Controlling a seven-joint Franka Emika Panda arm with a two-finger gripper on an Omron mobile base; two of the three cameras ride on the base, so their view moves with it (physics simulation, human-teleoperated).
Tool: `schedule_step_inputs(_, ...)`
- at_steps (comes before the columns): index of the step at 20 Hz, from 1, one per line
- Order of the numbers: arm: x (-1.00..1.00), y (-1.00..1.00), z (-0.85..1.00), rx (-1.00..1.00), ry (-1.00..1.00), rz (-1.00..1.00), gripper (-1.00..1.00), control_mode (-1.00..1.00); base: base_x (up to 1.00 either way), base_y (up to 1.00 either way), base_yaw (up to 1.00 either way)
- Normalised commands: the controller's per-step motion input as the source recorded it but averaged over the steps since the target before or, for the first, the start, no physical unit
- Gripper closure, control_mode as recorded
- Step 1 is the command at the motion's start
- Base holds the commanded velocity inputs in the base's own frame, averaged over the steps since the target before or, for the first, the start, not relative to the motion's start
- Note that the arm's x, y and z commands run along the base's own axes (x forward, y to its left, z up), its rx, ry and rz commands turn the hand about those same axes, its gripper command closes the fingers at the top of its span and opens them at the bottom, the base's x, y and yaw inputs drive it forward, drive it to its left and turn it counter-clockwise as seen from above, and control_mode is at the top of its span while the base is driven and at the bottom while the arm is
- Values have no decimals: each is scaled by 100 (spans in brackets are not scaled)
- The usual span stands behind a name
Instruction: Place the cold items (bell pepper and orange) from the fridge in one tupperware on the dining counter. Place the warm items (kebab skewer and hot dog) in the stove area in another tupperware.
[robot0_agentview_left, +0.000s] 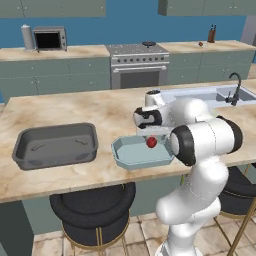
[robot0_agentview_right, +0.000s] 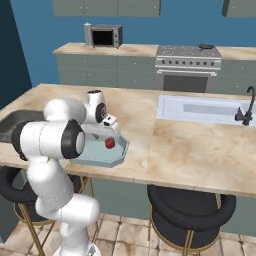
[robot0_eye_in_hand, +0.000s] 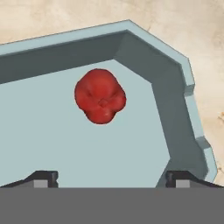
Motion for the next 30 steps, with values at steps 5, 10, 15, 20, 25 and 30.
schedule_step_inputs(5,-98,0,100,0,-21,-1,-100,-100,0,0,0)
schedule_step_inputs(10,-100,0,90,1,-11,0,-100,-100,0,0,0)
schedule_step_inputs(15,-100,0,63,9,8,-1,-100,-100,0,0,0)
schedule_step_inputs(20,-100,0,47,3,20,0,-100,-100,0,0,0)
schedule_step_inputs(25,-59,-1,-3,0,8,0,-100,-100,0,0,0)
schedule_step_inputs(30,-2,-1,-3,0,1,0,-100,-100,0,0,0)
